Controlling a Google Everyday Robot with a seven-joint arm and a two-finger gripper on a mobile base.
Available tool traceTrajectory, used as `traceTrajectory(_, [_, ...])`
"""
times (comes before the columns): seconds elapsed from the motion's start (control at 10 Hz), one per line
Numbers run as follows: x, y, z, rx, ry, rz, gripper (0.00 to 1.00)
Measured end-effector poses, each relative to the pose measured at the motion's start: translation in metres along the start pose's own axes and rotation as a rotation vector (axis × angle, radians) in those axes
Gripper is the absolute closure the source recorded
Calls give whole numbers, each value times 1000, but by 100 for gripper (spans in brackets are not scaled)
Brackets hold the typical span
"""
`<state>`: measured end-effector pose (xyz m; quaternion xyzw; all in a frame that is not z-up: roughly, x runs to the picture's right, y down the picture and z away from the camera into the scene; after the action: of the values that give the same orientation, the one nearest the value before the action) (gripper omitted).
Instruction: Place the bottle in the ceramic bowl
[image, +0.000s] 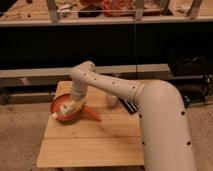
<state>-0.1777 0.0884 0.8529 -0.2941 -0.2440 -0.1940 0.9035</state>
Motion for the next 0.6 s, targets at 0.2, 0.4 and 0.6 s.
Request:
traceTrajectory(0.2, [0,0,0,0,-1,1,82])
traceTrajectory(0.4, [0,-1,1,0,-2,3,78])
traceTrajectory(0.6, [1,-1,2,0,-3,5,76])
